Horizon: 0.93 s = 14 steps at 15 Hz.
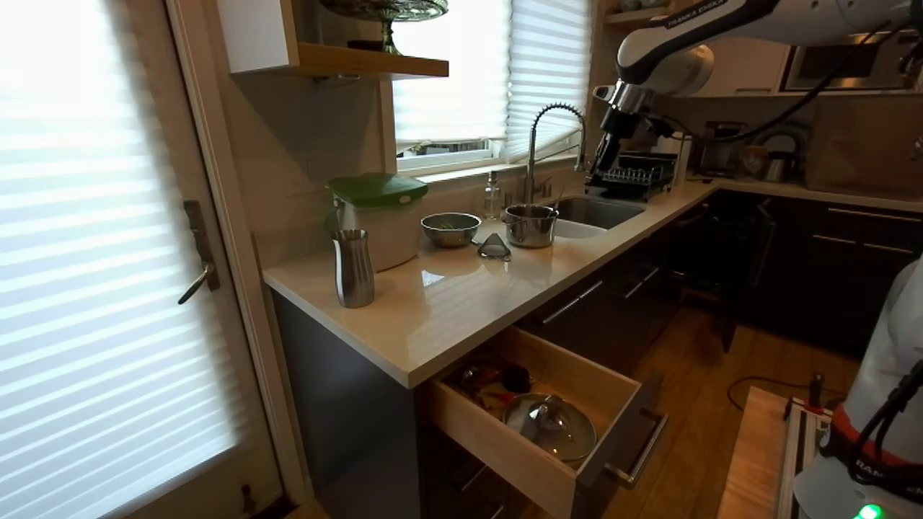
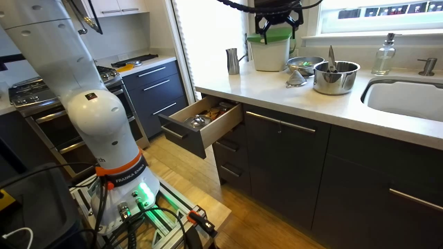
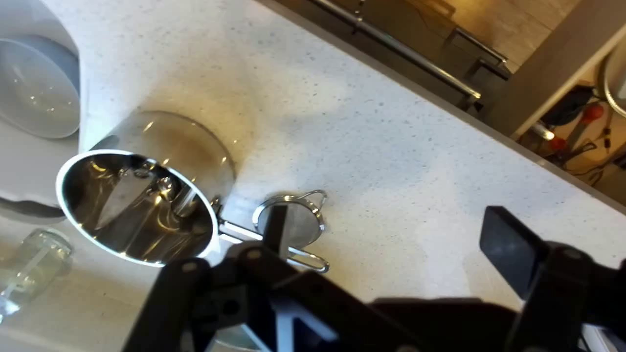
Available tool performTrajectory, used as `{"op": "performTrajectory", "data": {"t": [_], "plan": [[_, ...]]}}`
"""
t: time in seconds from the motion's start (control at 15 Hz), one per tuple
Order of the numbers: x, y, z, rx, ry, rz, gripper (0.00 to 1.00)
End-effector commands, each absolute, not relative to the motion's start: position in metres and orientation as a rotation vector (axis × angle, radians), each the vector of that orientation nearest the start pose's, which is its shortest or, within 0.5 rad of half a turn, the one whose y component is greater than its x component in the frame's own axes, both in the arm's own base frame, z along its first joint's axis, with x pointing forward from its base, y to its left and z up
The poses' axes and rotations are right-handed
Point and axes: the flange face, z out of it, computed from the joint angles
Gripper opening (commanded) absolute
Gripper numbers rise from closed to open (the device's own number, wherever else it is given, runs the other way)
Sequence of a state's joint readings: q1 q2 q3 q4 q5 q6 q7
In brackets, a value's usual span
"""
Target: Pick up the scissors from the silver pot and put it in the open drawer
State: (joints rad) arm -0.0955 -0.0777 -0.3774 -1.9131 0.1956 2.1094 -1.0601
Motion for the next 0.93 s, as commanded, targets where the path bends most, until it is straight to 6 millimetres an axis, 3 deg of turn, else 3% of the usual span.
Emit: {"op": "performTrajectory", "data": {"t": [0.0, 0.13, 0.2, 0.27, 0.53, 0.67, 0.87], "plan": [[0.54, -0.296, 0.555, -2.992, -0.972, -0.498, 1.0], [0.554, -0.315, 0.553, -2.99, -1.009, -0.479, 1.0], [0.559, -0.325, 0.553, -3.014, -0.897, -0.475, 1.0], [0.543, -0.308, 0.557, -3.023, -0.946, -0.495, 1.0], [0.558, -0.325, 0.551, -3.036, -0.919, -0.469, 1.0], [0.567, -0.323, 0.566, -3.061, -1.078, -0.602, 1.0], [0.582, -0.325, 0.577, -3.07, -1.353, -0.606, 1.0]]}}
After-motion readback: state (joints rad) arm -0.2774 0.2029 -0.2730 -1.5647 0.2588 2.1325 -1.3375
